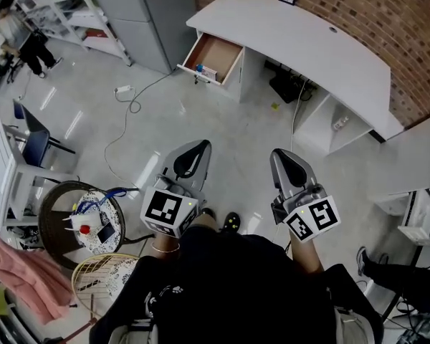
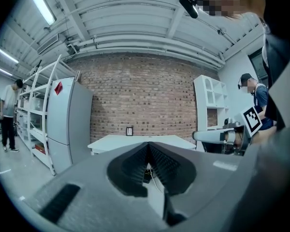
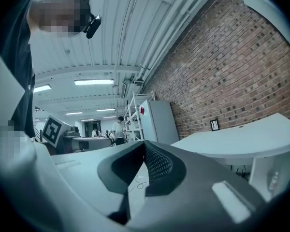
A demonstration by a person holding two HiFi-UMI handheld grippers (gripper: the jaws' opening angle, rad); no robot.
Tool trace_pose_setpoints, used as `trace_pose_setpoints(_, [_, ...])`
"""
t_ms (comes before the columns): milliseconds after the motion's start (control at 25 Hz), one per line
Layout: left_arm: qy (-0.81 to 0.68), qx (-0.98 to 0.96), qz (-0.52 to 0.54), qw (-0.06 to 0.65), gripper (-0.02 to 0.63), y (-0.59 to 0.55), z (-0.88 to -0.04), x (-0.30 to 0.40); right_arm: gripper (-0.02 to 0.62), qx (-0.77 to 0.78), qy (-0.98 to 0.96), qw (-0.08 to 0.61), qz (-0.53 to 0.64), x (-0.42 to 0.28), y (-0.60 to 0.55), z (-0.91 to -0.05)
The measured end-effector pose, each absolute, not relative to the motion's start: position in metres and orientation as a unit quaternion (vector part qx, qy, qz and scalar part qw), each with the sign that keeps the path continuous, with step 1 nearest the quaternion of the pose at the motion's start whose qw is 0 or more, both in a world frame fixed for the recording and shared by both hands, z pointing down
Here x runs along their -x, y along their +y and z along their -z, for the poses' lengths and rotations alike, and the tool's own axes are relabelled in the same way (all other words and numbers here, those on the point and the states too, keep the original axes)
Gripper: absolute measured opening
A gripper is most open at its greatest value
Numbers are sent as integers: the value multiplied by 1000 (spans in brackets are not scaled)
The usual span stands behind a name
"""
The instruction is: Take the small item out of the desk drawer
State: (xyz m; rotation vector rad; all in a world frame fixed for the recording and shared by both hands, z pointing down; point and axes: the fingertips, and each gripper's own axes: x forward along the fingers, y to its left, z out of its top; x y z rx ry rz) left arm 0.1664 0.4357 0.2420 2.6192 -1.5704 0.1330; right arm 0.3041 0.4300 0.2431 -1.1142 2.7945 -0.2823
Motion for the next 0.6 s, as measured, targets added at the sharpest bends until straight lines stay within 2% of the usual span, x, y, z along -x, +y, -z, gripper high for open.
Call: trace_pose_setpoints(600, [-516, -855, -47, 19, -9, 431, -236, -175, 11, 375, 919, 70, 94, -323, 432, -244])
